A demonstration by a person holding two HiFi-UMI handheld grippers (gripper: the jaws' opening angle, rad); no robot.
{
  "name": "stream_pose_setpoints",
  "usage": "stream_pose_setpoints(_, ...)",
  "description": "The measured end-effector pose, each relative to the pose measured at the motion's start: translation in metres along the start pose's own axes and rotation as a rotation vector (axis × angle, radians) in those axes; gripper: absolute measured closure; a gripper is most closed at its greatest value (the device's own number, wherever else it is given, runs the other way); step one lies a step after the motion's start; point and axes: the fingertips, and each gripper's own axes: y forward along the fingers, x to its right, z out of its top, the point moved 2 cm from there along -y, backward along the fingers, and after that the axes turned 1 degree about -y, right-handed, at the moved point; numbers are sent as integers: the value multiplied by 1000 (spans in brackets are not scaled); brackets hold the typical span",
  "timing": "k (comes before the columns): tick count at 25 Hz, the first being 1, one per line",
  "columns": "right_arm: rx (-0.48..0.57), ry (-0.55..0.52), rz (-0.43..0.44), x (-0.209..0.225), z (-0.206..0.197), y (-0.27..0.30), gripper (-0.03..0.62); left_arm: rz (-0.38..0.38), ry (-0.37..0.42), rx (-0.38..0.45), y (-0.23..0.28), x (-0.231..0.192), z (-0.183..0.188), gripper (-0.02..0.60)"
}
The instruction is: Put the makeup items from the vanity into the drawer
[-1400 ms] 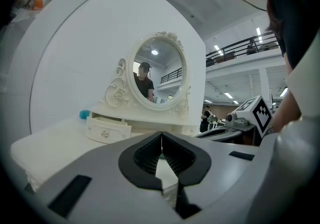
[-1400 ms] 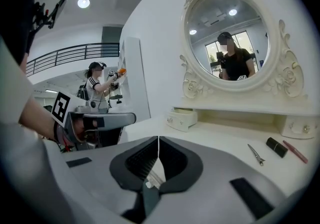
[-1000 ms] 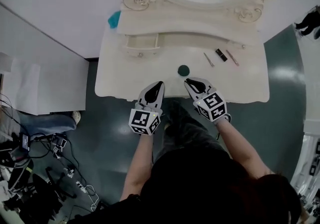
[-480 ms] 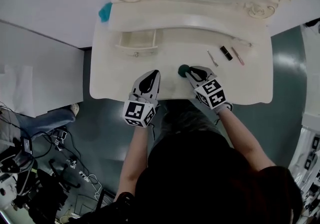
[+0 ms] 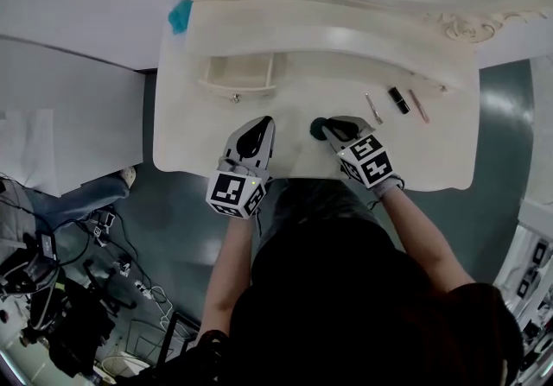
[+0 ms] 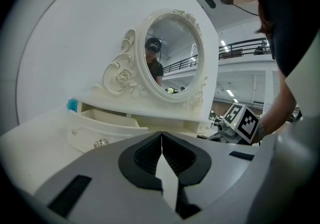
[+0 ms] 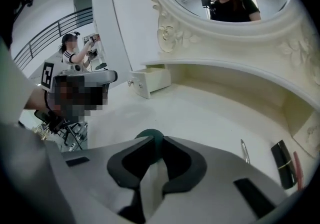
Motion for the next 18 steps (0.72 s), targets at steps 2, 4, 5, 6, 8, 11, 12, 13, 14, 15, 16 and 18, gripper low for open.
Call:
stream_pose_setpoints(2, -12, -53, 10, -3, 0, 0, 540, 7, -1, -3, 2, -2, 1, 569)
stream_pose_setpoints(4, -19, -96, 10, -6, 0, 0, 553, 10, -1, -8, 4, -2, 2, 569)
stream_pose_setpoints(5, -17, -106, 11, -7, 0, 0, 556, 11, -1, -10, 6, -3, 2, 569)
stream_pose_setpoints(6, -12, -103, 13, -7, 0, 0, 559, 12, 0, -11, 7, -3, 3, 569)
stream_pose_setpoints(8, -1, -77, 24, -7, 0, -1, 560, 14, 2, -11, 10, -3, 5, 569)
stream_pose_setpoints(11, 18, -60, 49, -9, 4, -4, 560, 20, 6, -9, 13, -2, 7, 569)
stream_pose_setpoints(12, 30, -62, 59, -11, 7, -6, 560, 25, 7, -9, 13, -2, 7, 569)
stream_pose_setpoints(13, 43, -66, 69, -13, 10, -8, 562, 31, 6, -10, 13, -3, 7, 569)
stream_pose_setpoints(14, 55, -70, 78, -15, 14, -10, 560, 38, 4, -11, 12, -4, 6, 569)
stream_pose_setpoints(15, 66, -74, 86, -17, 18, -12, 560, 44, 1, -12, 11, -5, 4, 569)
stream_pose_setpoints(16, 77, -77, 93, -19, 22, -14, 560, 51, -1, -14, 9, -6, 3, 569)
stream_pose_setpoints(18, 100, -78, 107, -21, 32, -16, 560, 63, -5, -18, 7, -9, 1, 569)
